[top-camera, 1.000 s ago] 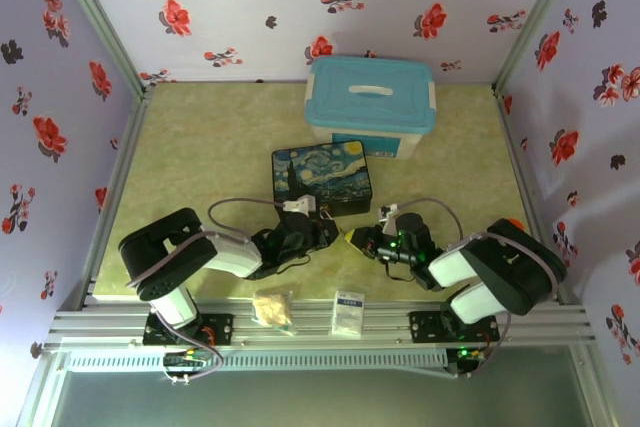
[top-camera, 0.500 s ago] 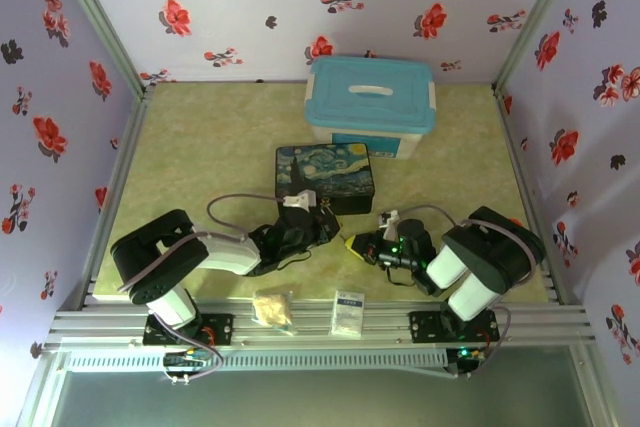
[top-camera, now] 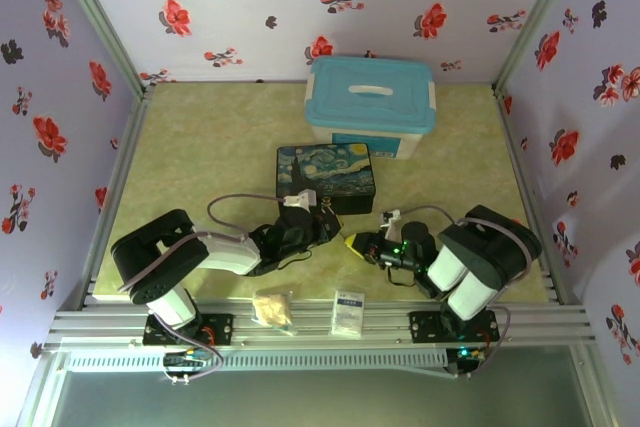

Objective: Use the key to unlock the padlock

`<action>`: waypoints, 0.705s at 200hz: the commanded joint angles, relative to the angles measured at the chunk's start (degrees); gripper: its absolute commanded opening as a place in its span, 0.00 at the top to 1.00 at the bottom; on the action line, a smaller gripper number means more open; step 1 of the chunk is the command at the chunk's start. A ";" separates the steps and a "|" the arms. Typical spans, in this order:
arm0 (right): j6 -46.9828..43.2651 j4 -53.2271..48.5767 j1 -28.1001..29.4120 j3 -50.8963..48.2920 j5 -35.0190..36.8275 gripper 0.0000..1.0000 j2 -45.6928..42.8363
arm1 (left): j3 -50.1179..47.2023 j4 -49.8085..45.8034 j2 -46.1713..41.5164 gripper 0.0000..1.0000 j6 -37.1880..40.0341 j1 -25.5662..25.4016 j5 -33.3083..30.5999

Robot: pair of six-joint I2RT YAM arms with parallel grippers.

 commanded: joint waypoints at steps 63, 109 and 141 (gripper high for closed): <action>-1.10 2.72 0.27 2.35 0.34 1.00 0.38 | 1.50 3.76 -2.11 1.00 2.34 -0.10 0.58; -1.89 -3.05 -0.48 0.11 1.29 1.00 -4.99 | 1.01 5.93 -1.10 1.00 0.99 0.00 0.50; -2.30 0.04 -0.81 0.46 -0.26 1.00 -1.92 | 1.63 5.79 -1.30 1.00 1.13 -0.02 1.09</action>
